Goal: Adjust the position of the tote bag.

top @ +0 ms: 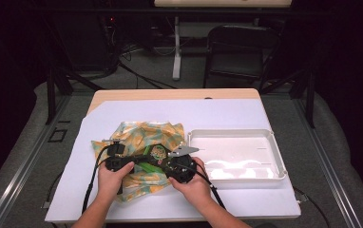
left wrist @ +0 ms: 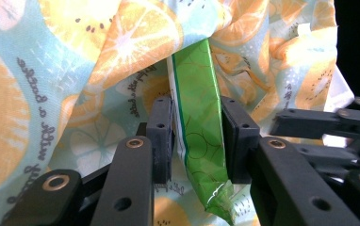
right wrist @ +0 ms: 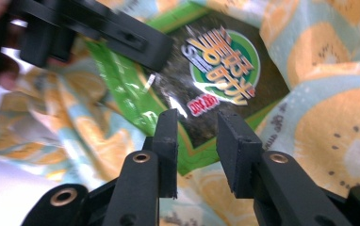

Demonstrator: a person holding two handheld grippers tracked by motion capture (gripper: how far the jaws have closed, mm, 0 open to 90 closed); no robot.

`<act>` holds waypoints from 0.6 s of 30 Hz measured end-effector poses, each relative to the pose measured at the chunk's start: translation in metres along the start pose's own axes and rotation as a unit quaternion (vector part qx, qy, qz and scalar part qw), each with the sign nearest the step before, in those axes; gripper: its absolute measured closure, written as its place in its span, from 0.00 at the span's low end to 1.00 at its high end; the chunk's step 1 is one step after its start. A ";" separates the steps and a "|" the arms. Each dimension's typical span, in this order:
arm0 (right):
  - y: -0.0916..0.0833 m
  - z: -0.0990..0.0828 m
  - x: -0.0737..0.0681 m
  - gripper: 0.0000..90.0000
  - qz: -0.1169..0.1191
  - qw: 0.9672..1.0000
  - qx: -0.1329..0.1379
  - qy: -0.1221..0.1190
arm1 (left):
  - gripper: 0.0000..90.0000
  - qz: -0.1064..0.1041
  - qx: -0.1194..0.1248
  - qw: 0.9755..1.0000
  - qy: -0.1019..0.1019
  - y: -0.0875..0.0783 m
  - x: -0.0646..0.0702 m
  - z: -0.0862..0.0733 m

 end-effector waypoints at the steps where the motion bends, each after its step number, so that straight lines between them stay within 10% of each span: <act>1: -0.003 0.002 -0.003 0.77 0.005 1.000 0.004 -0.002 | 0.77 0.000 0.000 1.000 0.000 0.000 0.000 0.000; 8: -0.007 -0.006 -0.018 0.76 0.012 0.999 -0.010 -0.042 | 0.78 0.001 0.005 1.000 -0.004 -0.002 0.000 0.002; 18: 0.008 -0.029 -0.017 0.82 0.018 0.998 -0.043 -0.036 | 0.80 -0.007 0.012 1.000 -0.018 -0.003 0.000 0.004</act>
Point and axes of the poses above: each handheld gripper's, and its own axes: y roughly forward along the jaws, z roughly out of its top, x roughly to its right, the point moved 7 cm from there along y, roughly forward along the jaws
